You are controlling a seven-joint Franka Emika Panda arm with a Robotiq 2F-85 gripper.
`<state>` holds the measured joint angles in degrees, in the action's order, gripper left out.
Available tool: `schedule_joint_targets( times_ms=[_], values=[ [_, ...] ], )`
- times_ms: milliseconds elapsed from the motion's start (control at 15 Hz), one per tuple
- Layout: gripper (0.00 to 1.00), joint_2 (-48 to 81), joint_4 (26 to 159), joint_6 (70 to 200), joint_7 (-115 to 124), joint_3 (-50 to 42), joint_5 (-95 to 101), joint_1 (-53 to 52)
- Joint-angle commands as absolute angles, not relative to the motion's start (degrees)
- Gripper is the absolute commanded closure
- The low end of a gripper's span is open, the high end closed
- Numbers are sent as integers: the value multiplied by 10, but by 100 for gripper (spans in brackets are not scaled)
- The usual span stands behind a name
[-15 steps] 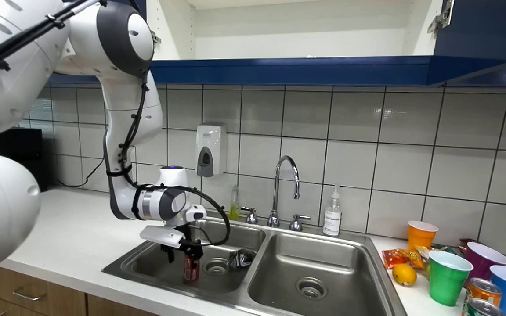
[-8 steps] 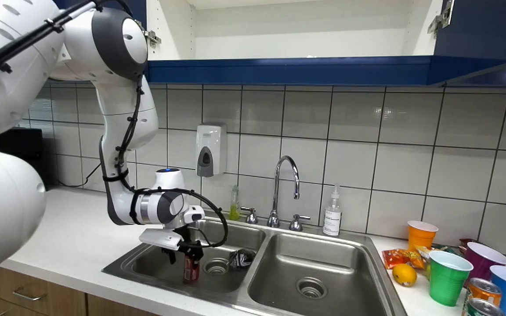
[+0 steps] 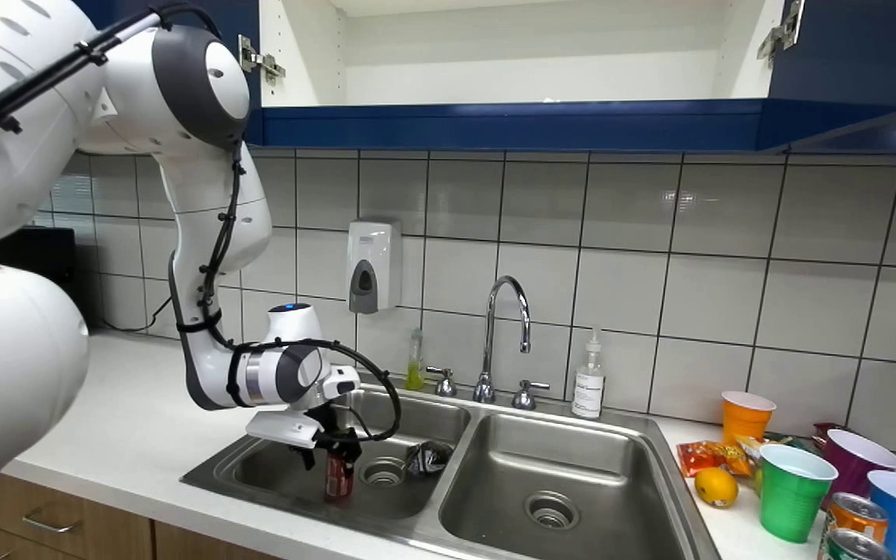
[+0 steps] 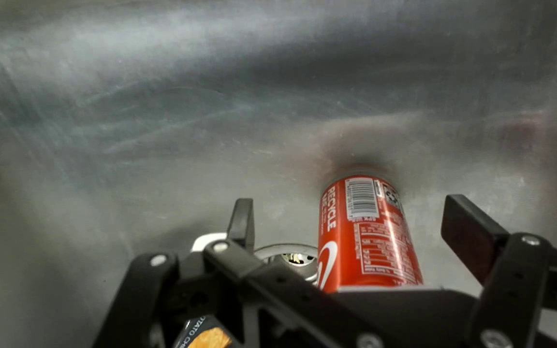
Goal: Take the soda can out of the sink and put it into the cupboard
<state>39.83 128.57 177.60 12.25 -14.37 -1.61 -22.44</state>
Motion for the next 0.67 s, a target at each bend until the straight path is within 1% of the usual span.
schedule_joint_targets(
  times_ms=[0,600],
  values=[
    [0,416,1274,1794,143,-167,-21,-252],
    [0,454,1251,1815,147,-189,-41,-281]
  ],
)
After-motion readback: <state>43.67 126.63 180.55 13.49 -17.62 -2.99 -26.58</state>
